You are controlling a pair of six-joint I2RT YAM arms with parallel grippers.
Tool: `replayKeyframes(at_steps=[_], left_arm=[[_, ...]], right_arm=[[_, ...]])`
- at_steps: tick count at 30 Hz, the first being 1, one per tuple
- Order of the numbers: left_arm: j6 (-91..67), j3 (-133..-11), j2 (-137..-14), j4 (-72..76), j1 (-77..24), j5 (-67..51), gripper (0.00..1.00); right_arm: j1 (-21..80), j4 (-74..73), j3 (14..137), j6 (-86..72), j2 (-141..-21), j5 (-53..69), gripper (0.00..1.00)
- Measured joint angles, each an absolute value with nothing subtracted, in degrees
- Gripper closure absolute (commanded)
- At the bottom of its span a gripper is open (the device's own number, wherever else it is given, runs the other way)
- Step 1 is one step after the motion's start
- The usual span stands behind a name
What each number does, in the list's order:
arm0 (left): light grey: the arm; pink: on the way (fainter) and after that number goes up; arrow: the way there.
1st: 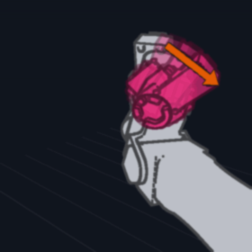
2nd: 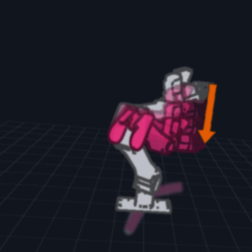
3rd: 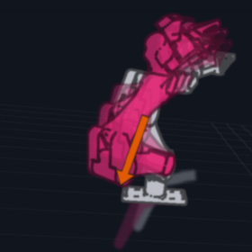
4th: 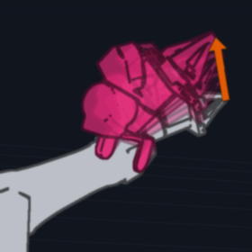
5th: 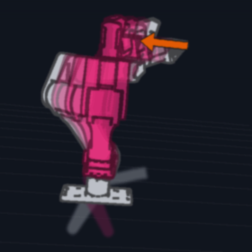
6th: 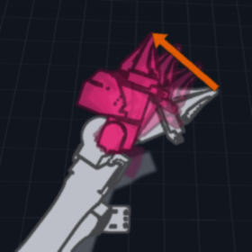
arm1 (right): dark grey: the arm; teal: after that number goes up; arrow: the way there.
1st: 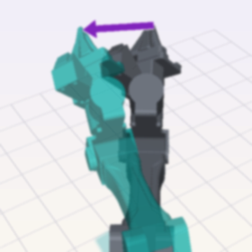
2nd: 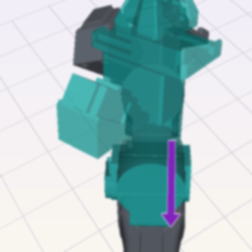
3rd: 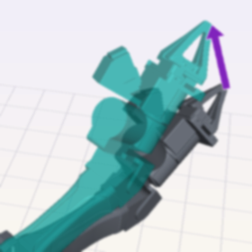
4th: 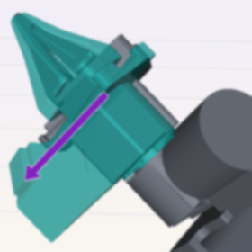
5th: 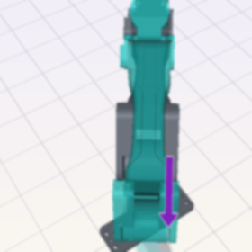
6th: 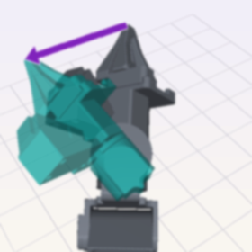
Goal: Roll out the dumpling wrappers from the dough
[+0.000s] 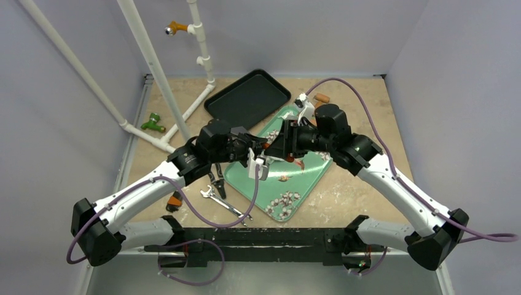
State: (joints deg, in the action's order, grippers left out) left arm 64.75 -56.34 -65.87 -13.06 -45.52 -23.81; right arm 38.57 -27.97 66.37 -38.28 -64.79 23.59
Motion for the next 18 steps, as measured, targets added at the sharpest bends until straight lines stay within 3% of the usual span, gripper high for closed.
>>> replayKeyframes(at_steps=[5, 6, 13, 16, 17, 18], left_arm=[[64.8, -56.3, -65.9, -12.1, -45.5, -23.9, 1.00], [64.8, -56.3, -65.9, -12.0, -45.5, -23.8, 1.00], [65.1, -56.3, -65.6, -11.7, -45.4, -23.7, 1.00], [65.1, -56.1, -65.6, -11.7, -45.4, -23.7, 1.00], [65.1, -56.0, -65.6, -11.6, -45.4, -23.7, 0.97], [65.1, -55.9, -65.6, -11.6, -45.4, -23.7, 0.73]], right_arm=[[38.5, -29.2, 66.9, -38.0, -66.7, 24.3, 0.43], [38.5, -29.4, 66.9, -38.0, -66.8, 24.8, 0.47], [38.0, -30.3, 66.8, -37.8, -67.2, 26.3, 0.99], [37.9, -30.4, 66.9, -37.5, -67.4, 26.6, 1.00], [37.9, -30.5, 66.9, -37.4, -67.5, 26.6, 1.00], [37.9, -30.7, 66.9, -37.3, -67.5, 26.5, 1.00]])
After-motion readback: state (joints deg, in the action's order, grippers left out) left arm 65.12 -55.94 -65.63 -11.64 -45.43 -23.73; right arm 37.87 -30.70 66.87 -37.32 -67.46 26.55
